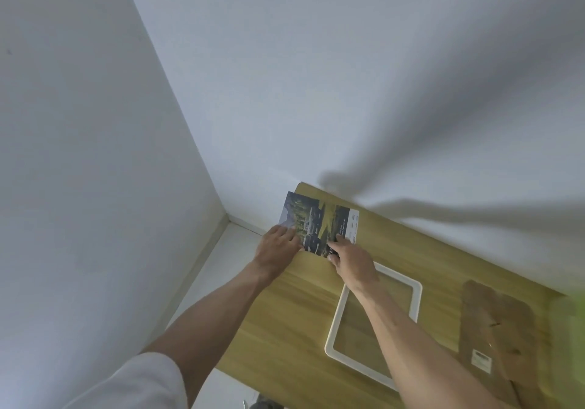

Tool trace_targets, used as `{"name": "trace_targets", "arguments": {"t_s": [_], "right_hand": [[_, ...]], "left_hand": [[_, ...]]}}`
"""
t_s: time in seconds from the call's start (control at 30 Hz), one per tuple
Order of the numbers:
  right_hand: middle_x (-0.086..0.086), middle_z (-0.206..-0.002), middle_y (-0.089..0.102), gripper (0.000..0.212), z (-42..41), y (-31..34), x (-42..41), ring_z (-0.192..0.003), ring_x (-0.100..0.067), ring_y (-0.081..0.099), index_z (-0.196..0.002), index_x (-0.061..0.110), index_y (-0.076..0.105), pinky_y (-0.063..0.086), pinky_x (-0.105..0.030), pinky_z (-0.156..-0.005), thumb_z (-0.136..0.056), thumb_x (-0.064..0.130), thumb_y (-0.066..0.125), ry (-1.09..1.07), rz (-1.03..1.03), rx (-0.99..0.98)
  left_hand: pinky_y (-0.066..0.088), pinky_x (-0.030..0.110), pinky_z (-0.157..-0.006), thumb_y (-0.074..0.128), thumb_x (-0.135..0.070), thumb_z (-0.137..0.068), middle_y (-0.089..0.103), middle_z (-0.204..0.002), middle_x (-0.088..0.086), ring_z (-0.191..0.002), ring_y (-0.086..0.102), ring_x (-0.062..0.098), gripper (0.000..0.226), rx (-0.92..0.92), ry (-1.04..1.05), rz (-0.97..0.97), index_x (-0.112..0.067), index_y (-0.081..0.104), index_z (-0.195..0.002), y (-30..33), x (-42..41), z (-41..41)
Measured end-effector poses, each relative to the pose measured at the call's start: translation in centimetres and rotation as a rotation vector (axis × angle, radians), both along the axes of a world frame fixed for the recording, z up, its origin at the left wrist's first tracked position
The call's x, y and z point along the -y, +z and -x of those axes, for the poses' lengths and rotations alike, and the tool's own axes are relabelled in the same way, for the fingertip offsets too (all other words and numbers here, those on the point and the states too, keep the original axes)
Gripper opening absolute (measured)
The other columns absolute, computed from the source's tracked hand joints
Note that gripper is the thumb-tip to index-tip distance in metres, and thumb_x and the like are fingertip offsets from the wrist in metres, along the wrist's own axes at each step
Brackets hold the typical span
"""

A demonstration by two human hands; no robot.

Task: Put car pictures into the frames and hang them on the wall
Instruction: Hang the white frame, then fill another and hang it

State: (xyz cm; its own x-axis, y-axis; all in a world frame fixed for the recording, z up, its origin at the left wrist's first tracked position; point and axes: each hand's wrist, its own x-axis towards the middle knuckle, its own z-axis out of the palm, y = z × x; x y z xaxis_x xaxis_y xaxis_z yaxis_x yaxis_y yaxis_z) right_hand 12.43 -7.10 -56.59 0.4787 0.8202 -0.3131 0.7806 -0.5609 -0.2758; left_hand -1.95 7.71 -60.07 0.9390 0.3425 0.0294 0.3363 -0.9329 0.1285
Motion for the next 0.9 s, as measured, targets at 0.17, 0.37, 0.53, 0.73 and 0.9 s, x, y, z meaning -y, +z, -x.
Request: {"name": "trace_targets", "arguments": {"t_s": [0.17, 0.37, 0.53, 0.73, 0.9], "right_hand": [[-0.011, -0.145, 0.053, 0.051, 1.3, -0.1, -0.2, -0.133, -0.028, 0.051, -0.139, 0.014, 0.055, 0.041, -0.043, -0.112, -0.090, 0.022, 0.070, 0.134, -0.114, 0.099], [-0.005, -0.104, 0.069, 0.026, 2.3, 2.0, -0.9, -0.085, -0.022, 0.069, -0.111, 0.012, 0.072, 0.060, -0.035, -0.070, -0.086, 0.007, 0.073, 0.076, -0.465, 0.139], [-0.003, -0.097, 0.065, 0.017, 1.0, 5.3, -0.4, -0.077, -0.019, 0.065, -0.107, 0.014, 0.073, 0.056, -0.032, -0.063, -0.093, 0.008, 0.065, 0.022, -0.625, 0.081], [0.004, -0.101, 0.066, 0.024, -1.2, 10.1, 2.4, -0.090, -0.006, 0.062, -0.119, 0.021, 0.068, 0.043, -0.007, -0.076, -0.100, 0.016, 0.055, -0.289, -0.743, -0.242], [0.004, -0.095, 0.068, 0.022, -2.4, 12.3, 6.6, -0.081, -0.009, 0.061, -0.111, 0.034, 0.068, 0.046, -0.020, -0.071, -0.097, 0.021, 0.058, -0.559, -0.826, -0.550]], "left_hand": [[0.050, 0.031, -0.077, 0.072, -0.031, -0.085, 0.072, -0.079, -0.003, -0.075, 0.067, 0.017, 0.016, 0.106, -0.042, -0.060, -0.018, 0.071, -0.077, 0.3, -0.1, 0.5], [0.052, 0.031, -0.077, 0.066, -0.031, -0.089, 0.069, -0.071, -0.004, -0.069, 0.066, 0.018, 0.021, 0.339, 0.004, -0.061, -0.018, 0.071, -0.073, 3.5, 0.1, 1.1], [0.041, 0.026, -0.097, 0.063, -0.054, -0.085, 0.072, -0.108, -0.005, -0.103, 0.064, 0.016, 0.047, 0.432, 0.147, 0.285, -0.018, 0.068, -0.114, 7.6, 0.2, 1.6], [0.050, 0.025, -0.079, 0.079, -0.034, -0.074, 0.069, -0.099, -0.008, -0.089, 0.064, 0.012, 0.044, 0.578, 0.395, 0.672, -0.022, 0.064, -0.113, 12.8, 0.1, -0.9], [0.053, 0.026, -0.075, 0.081, -0.029, -0.072, 0.070, -0.091, -0.008, -0.085, 0.066, 0.010, 0.036, 0.534, 0.422, 0.894, -0.028, 0.065, -0.104, 14.8, 2.1, -3.6]]}}
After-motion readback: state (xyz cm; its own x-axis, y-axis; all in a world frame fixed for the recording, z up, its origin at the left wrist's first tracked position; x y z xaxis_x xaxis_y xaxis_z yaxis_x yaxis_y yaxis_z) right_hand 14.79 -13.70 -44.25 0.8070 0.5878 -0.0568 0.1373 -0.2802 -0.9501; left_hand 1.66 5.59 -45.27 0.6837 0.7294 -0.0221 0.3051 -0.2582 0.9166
